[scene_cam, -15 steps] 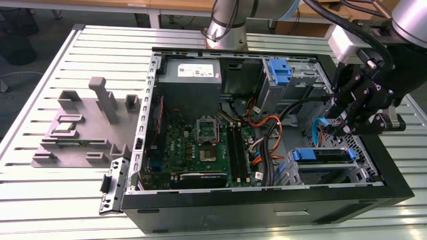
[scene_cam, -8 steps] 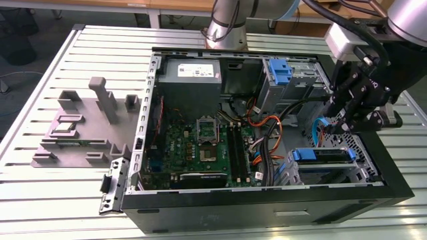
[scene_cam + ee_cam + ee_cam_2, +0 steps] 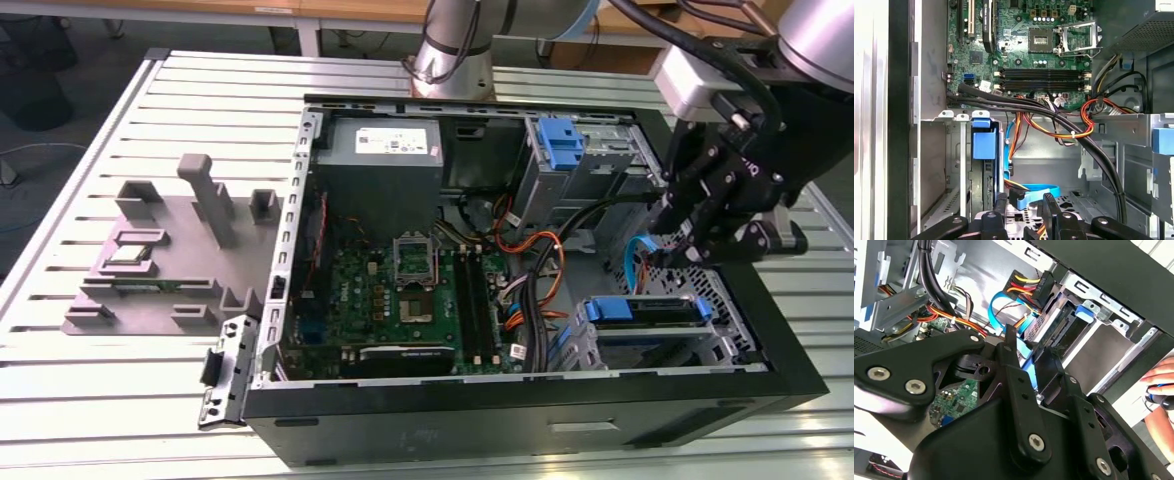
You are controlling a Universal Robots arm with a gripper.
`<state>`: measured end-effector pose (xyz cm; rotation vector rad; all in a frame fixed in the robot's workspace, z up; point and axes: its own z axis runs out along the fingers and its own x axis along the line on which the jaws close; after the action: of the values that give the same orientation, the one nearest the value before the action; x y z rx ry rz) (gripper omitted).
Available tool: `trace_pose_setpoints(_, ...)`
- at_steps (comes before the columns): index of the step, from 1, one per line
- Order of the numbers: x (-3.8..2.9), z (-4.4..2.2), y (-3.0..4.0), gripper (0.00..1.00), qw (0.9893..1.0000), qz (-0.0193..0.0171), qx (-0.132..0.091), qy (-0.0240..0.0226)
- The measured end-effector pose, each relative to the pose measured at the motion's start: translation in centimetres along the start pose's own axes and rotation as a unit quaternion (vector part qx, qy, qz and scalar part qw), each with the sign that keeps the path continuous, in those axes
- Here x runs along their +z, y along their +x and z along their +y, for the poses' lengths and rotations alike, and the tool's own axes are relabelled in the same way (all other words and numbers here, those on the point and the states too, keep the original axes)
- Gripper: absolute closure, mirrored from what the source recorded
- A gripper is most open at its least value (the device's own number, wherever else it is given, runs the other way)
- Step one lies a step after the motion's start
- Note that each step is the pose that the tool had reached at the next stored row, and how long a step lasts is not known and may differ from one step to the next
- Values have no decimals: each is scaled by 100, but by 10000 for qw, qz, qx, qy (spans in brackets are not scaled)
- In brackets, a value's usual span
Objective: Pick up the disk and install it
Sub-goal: 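Insert the first disk wire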
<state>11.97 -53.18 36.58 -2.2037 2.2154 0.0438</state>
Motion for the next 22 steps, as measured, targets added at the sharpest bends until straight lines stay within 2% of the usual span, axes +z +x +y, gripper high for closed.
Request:
trace_pose_setpoints(4, 4, -1, 29, 58, 10000, 0, -1, 0)
trace_pose_setpoints(22, 40, -1, 8, 58, 10000, 0, -1, 0)
